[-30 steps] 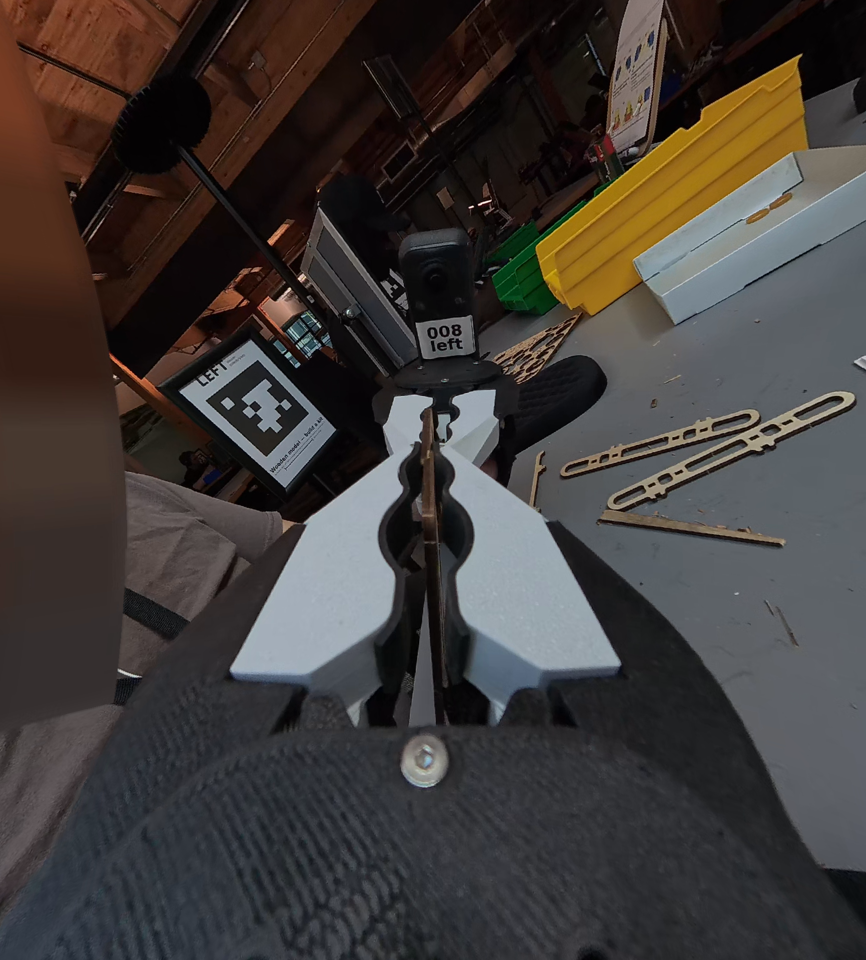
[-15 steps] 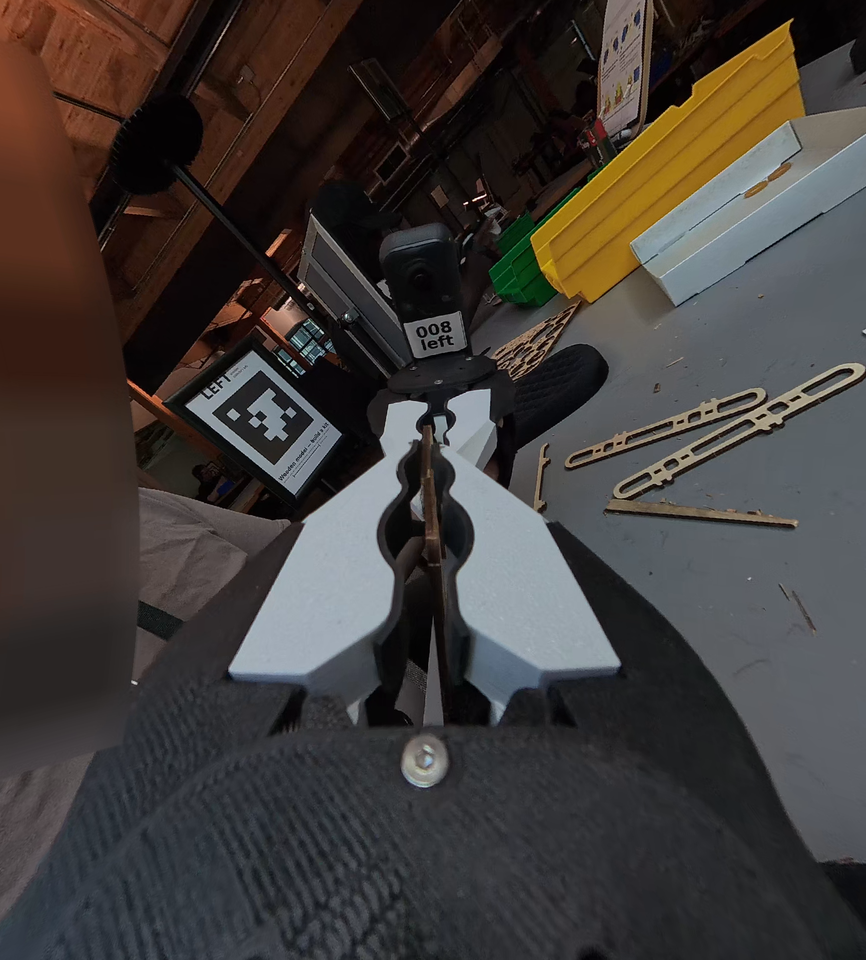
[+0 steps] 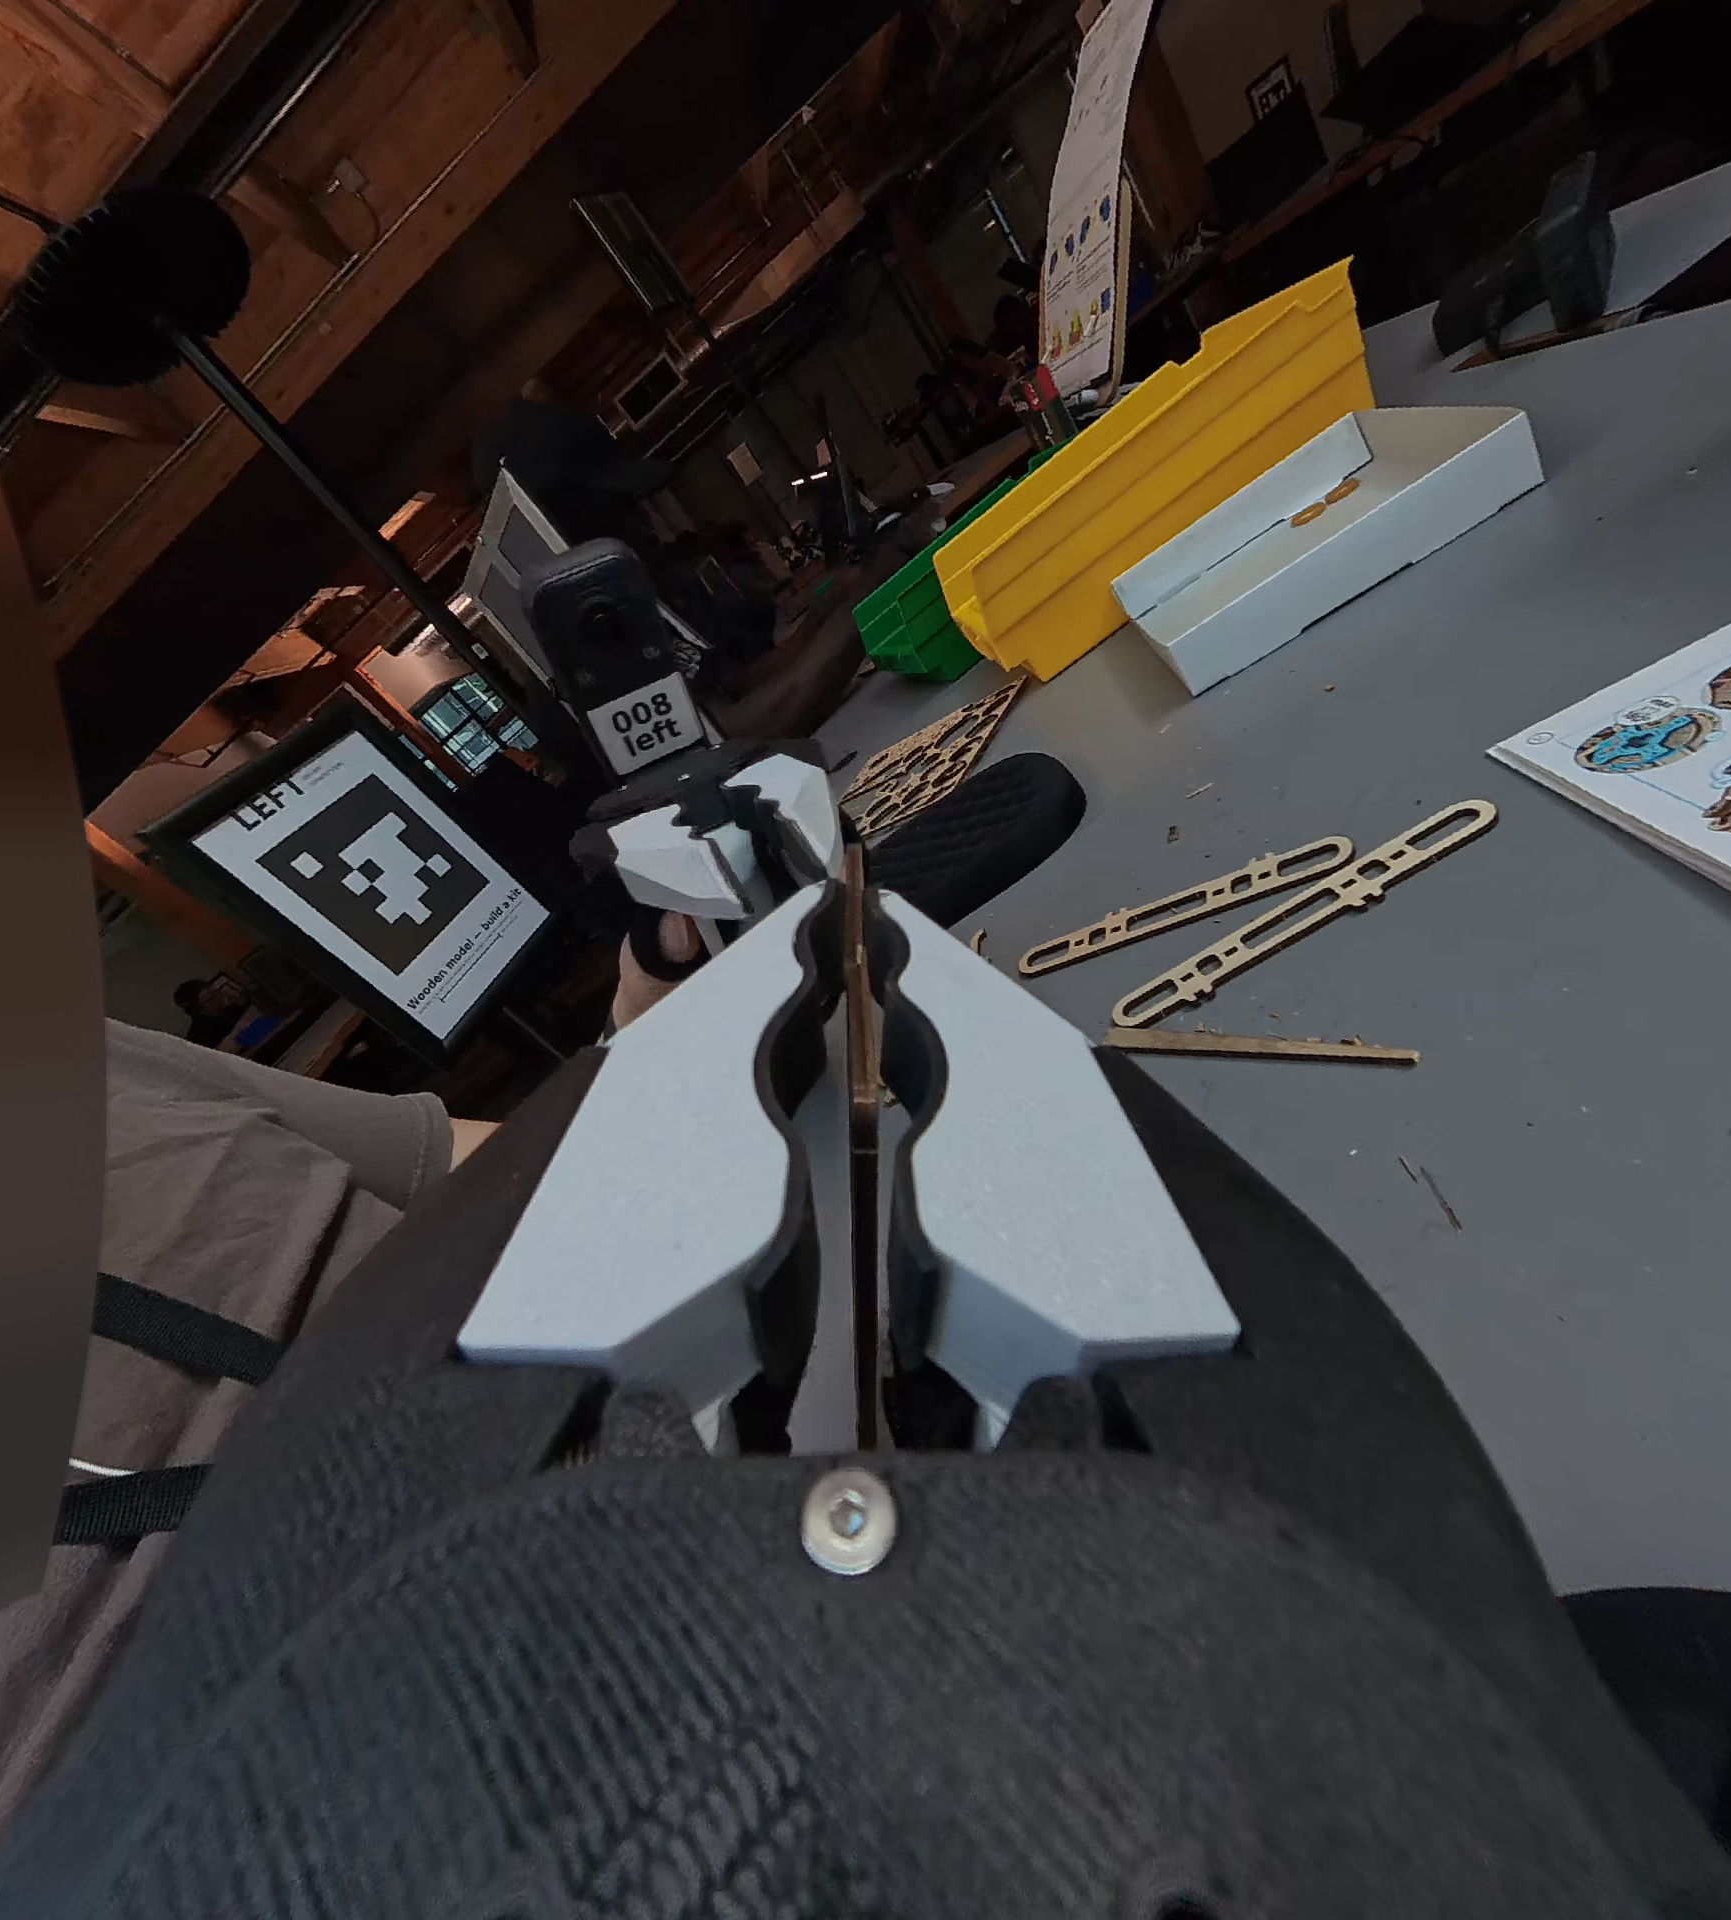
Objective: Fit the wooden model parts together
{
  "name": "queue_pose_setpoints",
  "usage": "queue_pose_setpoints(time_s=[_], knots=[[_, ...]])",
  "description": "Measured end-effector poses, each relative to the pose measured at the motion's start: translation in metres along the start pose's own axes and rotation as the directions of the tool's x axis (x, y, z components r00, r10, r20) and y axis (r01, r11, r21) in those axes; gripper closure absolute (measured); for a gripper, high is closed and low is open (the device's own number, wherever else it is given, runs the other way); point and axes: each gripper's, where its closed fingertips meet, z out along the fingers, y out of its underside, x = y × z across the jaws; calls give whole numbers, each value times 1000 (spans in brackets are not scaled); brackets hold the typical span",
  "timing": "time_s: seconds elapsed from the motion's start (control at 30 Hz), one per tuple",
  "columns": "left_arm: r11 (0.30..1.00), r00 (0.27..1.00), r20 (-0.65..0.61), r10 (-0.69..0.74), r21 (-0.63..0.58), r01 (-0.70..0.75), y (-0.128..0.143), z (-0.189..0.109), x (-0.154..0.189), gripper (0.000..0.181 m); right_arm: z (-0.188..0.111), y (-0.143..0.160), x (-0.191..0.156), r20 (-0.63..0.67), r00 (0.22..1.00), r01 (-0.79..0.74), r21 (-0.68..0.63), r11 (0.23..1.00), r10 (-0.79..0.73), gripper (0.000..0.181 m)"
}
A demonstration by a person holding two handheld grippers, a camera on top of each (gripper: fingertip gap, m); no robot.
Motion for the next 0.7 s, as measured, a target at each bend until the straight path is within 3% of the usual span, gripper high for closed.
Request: queue_pose_setpoints(time_s=[0.03,0.13,0.23,0.7], knots=[[998,997,23,69,-13,-69,-1,2,6,166,0,1,0,-11,1000,12,1,1000,-12,181],[982,981,63,181,-74,-176,2,16,18,163,4,2,-3,-16,999,30,2,1000,-30,181],[975,977,92,192,-130,-179,10,27,16,163,5,1,-5,-31,998,48,15,999,-47,181],[938,924,195,328,-186,-294,14,43,11,166,3,-1,-17,-42,992,122,48,991,-120,181]])
